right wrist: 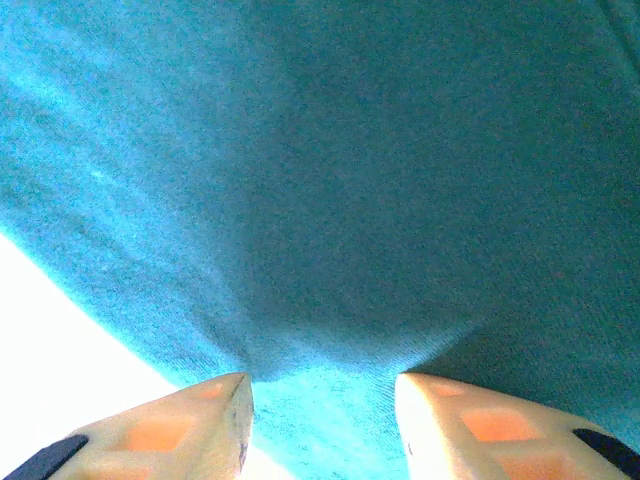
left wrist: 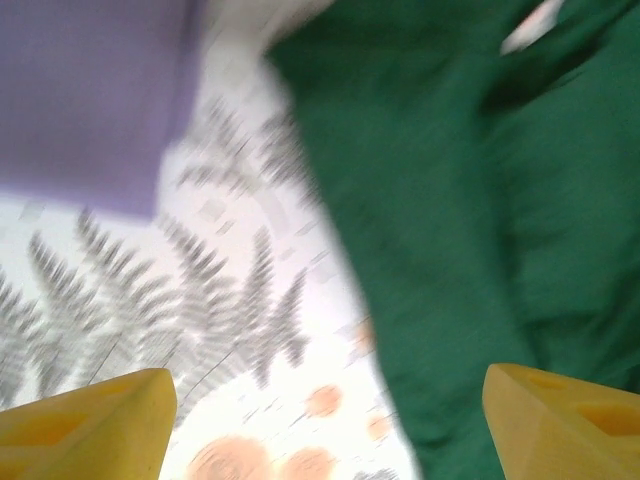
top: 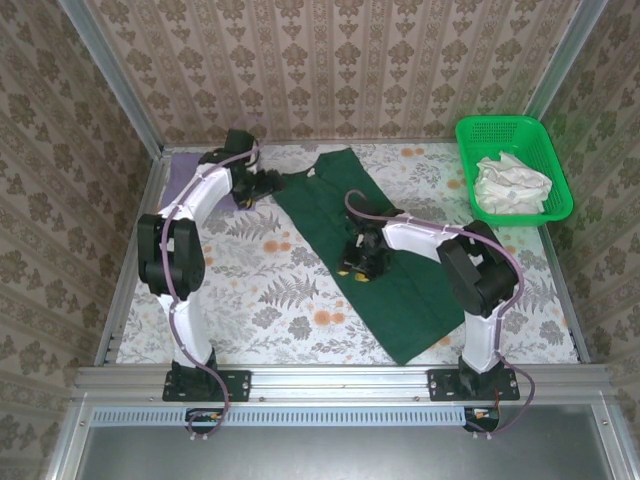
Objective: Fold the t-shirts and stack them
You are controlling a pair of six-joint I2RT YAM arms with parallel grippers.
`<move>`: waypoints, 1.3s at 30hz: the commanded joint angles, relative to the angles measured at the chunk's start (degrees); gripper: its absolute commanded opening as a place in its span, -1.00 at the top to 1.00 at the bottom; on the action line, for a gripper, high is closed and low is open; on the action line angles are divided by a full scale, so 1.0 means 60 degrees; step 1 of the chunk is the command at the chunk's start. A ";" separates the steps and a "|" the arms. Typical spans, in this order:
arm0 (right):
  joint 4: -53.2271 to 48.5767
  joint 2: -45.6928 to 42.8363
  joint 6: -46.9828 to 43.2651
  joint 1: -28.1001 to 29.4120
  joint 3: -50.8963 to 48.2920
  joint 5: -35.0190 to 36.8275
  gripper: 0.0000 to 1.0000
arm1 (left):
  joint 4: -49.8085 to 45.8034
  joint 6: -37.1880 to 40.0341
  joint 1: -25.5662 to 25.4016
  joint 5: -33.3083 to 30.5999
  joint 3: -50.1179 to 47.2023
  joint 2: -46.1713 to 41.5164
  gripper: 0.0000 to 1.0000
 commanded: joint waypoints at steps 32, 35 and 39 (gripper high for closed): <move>-0.0105 -0.1687 -0.0795 -0.2567 -0.1740 0.0446 -0.06 | -0.2888 0.0473 -0.1289 0.0108 0.7119 0.6645 -0.41; -0.0328 -0.1372 -0.0758 -0.2716 -0.2042 0.0447 -0.03 | -0.3038 0.0316 -0.1401 0.0305 0.8002 0.7385 -0.41; -0.0256 -0.1597 -0.0134 -0.2849 -0.2977 0.0433 0.00 | -0.2582 0.0064 -0.1634 0.0838 0.8539 0.7899 -0.41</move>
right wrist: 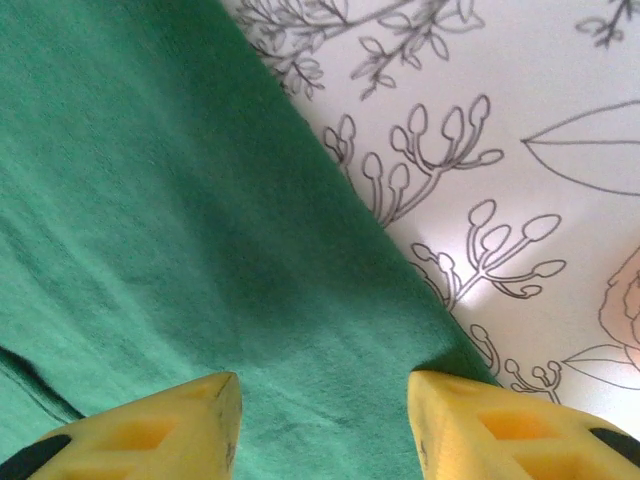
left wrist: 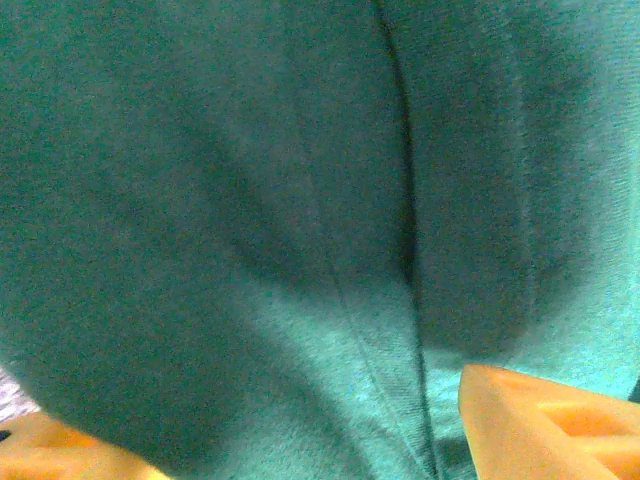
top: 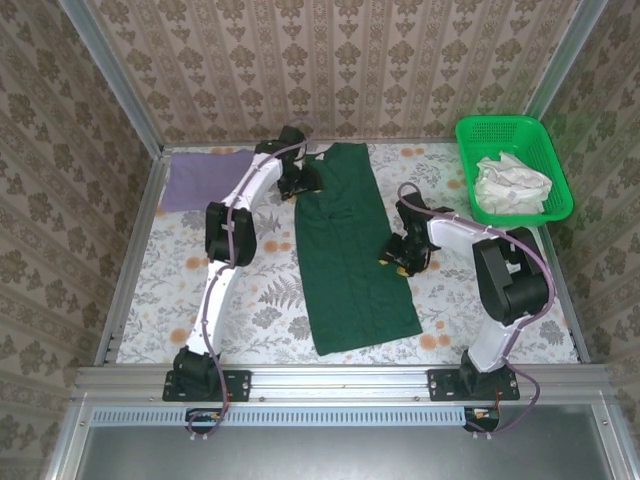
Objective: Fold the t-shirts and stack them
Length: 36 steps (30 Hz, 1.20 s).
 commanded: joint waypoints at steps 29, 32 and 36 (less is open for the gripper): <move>-0.0091 -0.0154 0.1055 -0.0198 -0.1059 0.0608 -0.10 | 0.0458 0.0015 0.0649 0.0231 0.0000 0.0793 -0.46; -0.0531 0.0226 0.0847 -0.0199 -0.0399 0.0630 -0.11 | 0.0539 -0.0170 0.0854 0.0338 0.0039 0.0773 -0.46; -0.1522 0.0207 0.0747 -0.0234 -0.0028 0.1028 -0.12 | 0.0468 -0.0064 0.0868 0.0682 -0.0048 0.0379 -0.46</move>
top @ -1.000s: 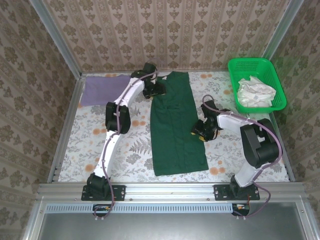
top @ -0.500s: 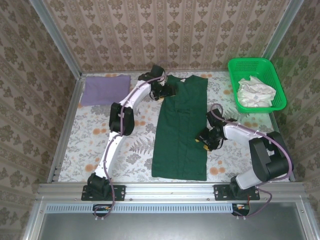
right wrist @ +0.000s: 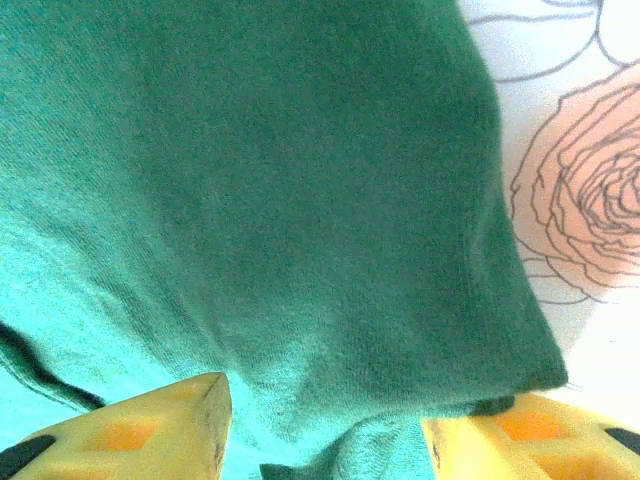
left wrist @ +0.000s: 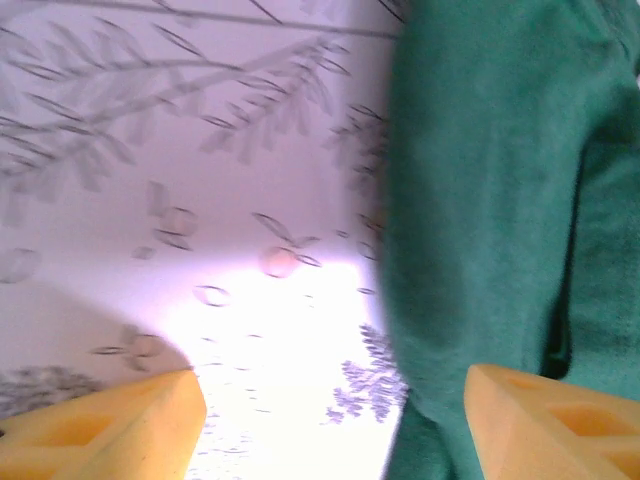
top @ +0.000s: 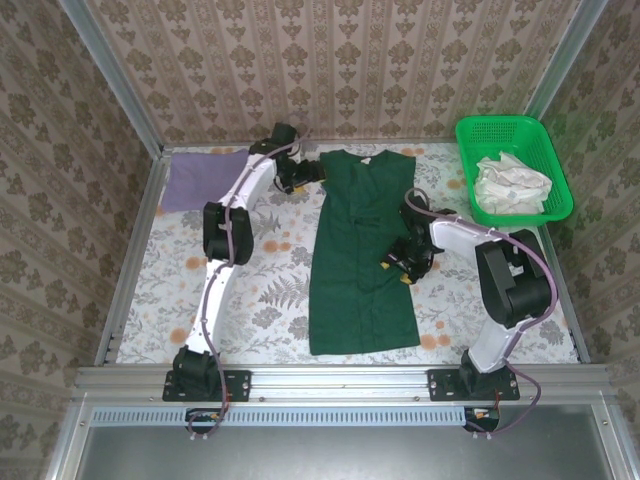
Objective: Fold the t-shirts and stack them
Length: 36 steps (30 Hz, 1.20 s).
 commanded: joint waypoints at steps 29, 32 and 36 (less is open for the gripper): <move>-0.1106 0.4402 -0.2226 -0.0758 0.7575 0.2503 0.75 | 0.2005 -0.1715 -0.1014 -0.0838 -0.0218 -0.0207 0.11; -0.1329 0.5399 -0.2234 -0.0772 0.8640 0.2130 0.79 | 0.2267 -0.2012 -0.1030 -0.0404 0.0064 0.0245 0.11; -0.1821 0.6661 -0.2188 -0.0713 1.0172 0.1865 0.80 | 0.2462 -0.2439 -0.0870 -0.0153 0.0344 0.0796 0.10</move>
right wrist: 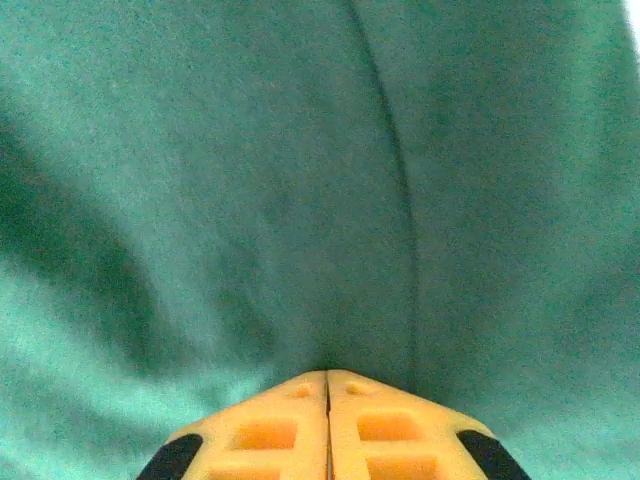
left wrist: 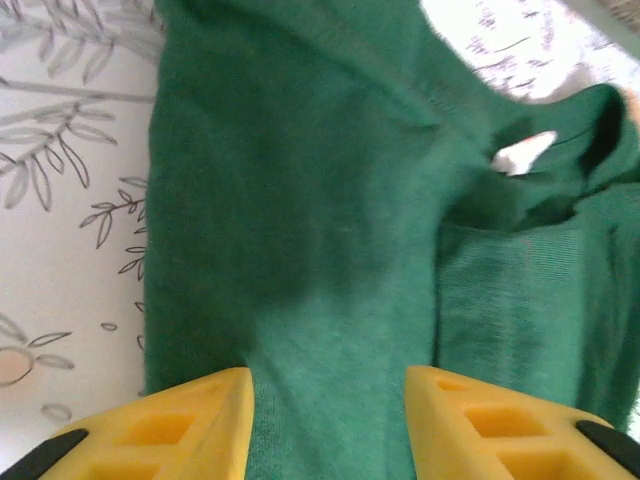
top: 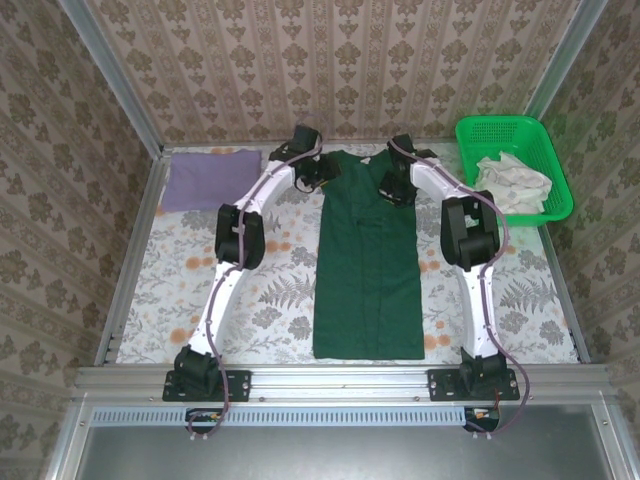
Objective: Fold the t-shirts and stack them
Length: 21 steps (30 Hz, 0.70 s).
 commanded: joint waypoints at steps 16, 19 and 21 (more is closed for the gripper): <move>-0.3025 0.4960 0.0881 0.0624 0.8372 -0.1387 0.50 | 0.0307 -0.0892 0.1394 -0.0335 0.1388 0.1238 0.09; -0.3073 0.5145 0.1147 0.0617 0.8923 -0.1394 0.40 | 0.0509 -0.0985 0.1614 -0.0265 0.1617 0.1235 0.07; -0.3071 0.4973 0.1069 0.0606 0.9097 -0.1395 0.27 | 0.0690 -0.1102 0.1714 -0.0001 0.1758 0.1173 0.02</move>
